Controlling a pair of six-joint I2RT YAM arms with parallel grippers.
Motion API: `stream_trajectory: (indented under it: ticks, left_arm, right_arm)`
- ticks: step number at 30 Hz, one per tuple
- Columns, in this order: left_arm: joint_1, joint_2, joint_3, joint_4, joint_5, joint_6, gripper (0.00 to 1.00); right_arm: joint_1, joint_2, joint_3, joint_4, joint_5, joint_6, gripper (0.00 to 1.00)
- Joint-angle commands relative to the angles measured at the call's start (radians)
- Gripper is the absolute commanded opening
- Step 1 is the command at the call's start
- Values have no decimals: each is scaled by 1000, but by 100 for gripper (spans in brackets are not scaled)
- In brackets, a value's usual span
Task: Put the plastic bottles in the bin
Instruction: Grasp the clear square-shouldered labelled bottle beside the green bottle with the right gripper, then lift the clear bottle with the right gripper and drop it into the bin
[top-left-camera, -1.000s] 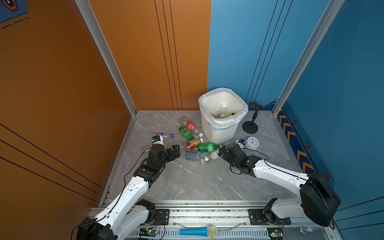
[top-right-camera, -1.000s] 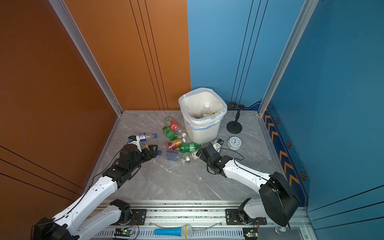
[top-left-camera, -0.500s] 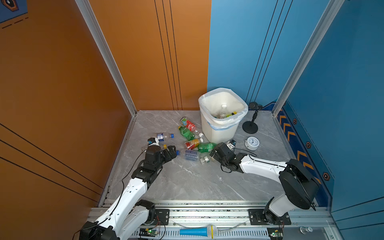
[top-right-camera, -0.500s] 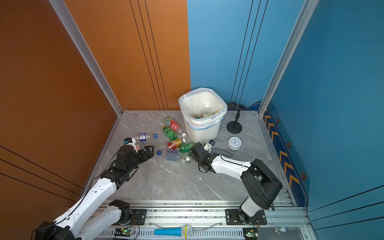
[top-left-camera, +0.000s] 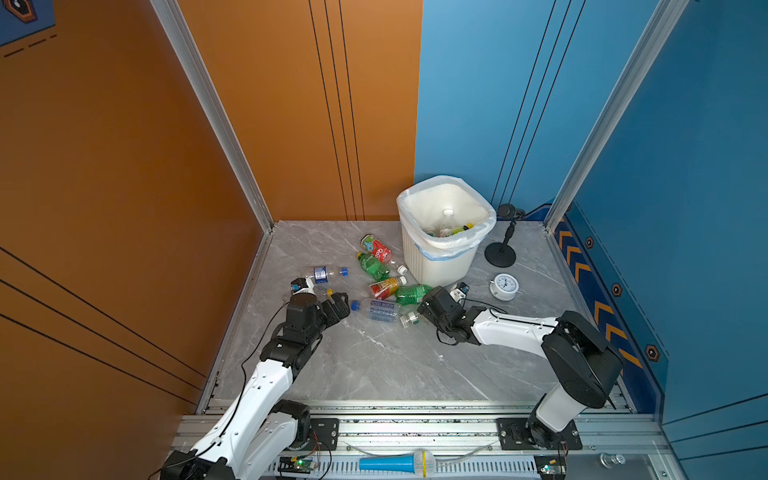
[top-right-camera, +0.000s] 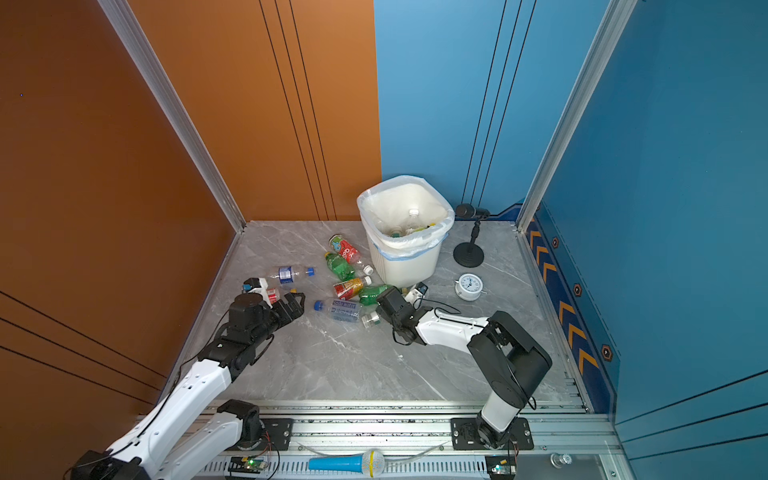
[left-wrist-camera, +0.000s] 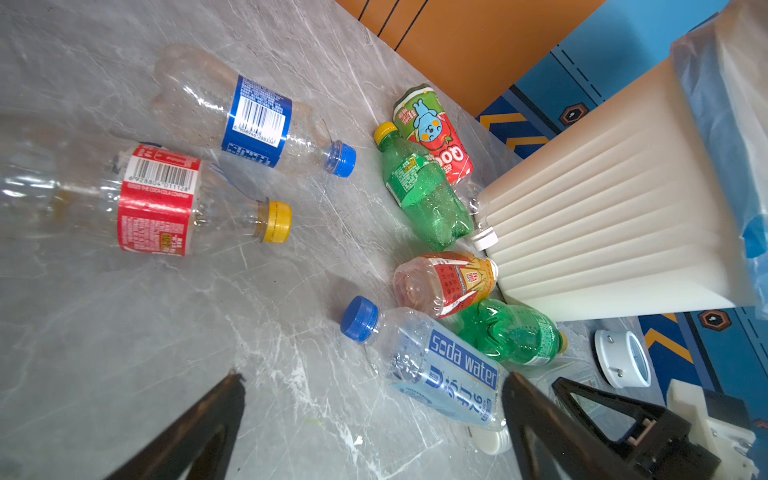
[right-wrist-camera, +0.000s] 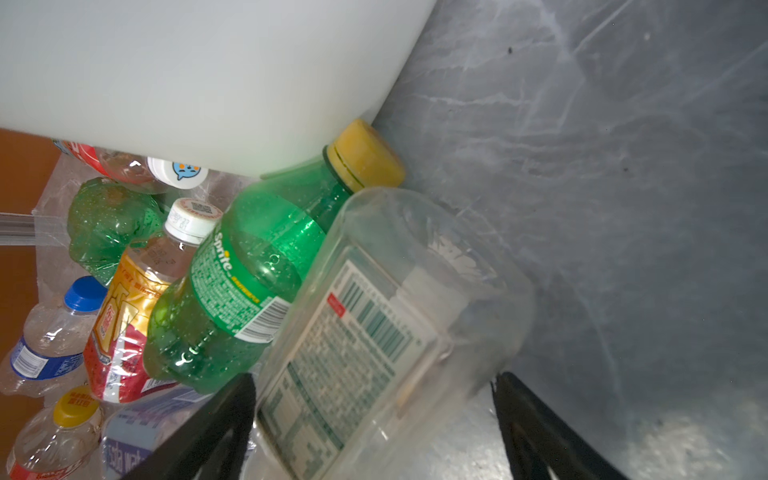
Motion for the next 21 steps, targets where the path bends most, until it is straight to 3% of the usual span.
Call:
stream_trajectory:
  ticks: [1,12,21]
  left_arm:
    - [14,-19,-11,-21,19,-8,98]
    - [33,-42,-19,-34,26,-19,98]
    - [42,-36,-26,-26,35,-29,98]
  right_arm:
    - [-11,36,10,-11,7,21,86]
    - [-31,88,26,19,-30,25,87]
    - [-24,80,-3,50,-29,20,71]
